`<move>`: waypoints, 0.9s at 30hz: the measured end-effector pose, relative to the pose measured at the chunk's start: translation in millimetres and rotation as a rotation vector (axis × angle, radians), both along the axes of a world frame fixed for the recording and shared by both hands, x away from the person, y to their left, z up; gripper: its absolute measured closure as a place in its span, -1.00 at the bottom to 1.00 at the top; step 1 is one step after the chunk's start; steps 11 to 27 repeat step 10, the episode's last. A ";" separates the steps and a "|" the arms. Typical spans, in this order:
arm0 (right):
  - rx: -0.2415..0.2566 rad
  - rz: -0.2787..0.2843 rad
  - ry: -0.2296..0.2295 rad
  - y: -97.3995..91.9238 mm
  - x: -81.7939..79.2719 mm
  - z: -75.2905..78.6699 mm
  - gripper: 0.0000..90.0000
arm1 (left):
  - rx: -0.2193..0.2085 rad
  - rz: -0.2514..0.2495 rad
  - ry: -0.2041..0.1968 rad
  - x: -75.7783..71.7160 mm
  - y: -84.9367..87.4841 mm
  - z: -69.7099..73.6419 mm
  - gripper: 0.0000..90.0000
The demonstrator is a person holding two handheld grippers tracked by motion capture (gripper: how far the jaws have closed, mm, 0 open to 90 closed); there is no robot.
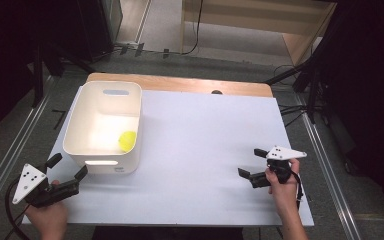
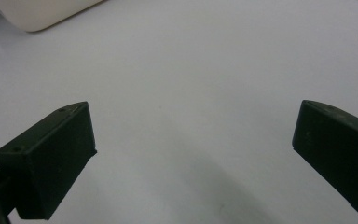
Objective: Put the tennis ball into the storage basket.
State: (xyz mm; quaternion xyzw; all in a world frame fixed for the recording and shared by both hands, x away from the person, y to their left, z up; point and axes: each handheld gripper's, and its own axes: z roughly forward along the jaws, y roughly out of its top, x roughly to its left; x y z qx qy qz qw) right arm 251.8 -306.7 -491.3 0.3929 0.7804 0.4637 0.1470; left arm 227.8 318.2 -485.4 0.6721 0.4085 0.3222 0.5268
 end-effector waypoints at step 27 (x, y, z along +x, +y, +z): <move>0.050 -0.052 0.008 -22.2 -16.5 -18.7 -1.00 | -0.006 0.003 0.004 0.3 0.7 0.1 -0.81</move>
